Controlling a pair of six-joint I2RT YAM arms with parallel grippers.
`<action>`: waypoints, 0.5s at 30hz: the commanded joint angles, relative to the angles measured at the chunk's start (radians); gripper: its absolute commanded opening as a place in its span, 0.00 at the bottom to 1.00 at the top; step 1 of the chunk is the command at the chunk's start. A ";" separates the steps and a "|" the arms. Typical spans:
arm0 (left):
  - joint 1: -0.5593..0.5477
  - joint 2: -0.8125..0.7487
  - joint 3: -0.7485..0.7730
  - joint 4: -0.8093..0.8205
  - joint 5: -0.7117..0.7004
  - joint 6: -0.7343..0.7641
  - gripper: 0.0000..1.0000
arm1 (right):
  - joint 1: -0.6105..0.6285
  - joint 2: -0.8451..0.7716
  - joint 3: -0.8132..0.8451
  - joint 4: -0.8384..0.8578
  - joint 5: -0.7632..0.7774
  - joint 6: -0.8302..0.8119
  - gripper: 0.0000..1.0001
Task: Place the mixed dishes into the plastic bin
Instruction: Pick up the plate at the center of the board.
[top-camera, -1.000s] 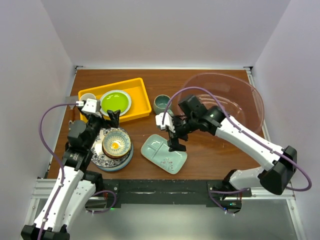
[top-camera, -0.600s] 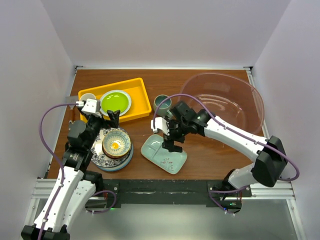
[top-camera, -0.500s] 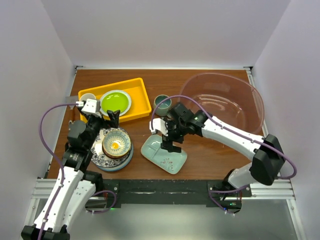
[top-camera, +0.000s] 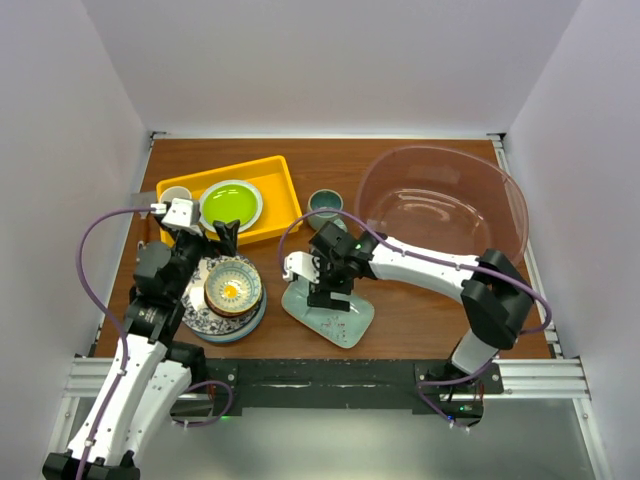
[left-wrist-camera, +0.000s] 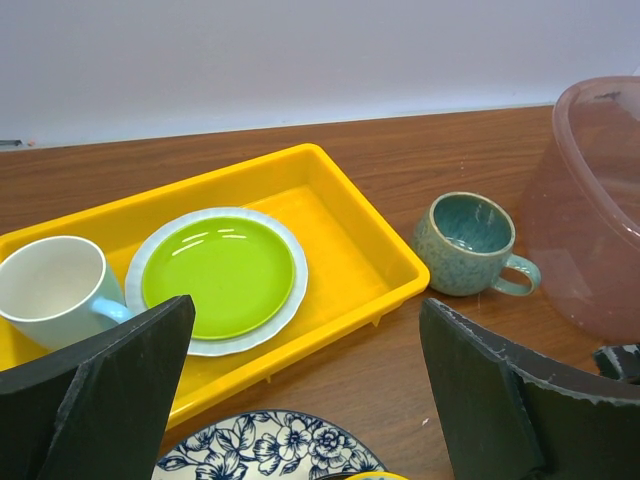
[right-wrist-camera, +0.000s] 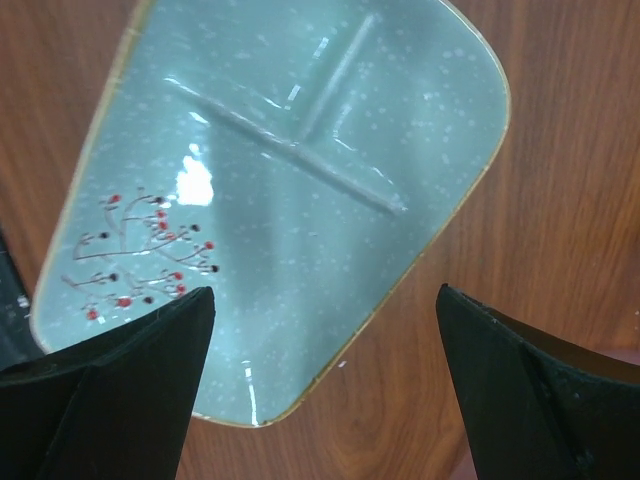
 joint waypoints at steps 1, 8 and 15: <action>0.008 -0.007 0.024 0.033 0.004 0.012 1.00 | 0.003 0.028 0.012 0.064 0.077 0.034 0.95; 0.008 -0.011 0.024 0.033 0.007 0.012 1.00 | 0.001 0.090 0.012 0.073 0.071 0.060 0.91; 0.008 -0.015 0.022 0.033 0.004 0.014 1.00 | 0.001 0.145 0.011 0.069 0.031 0.088 0.86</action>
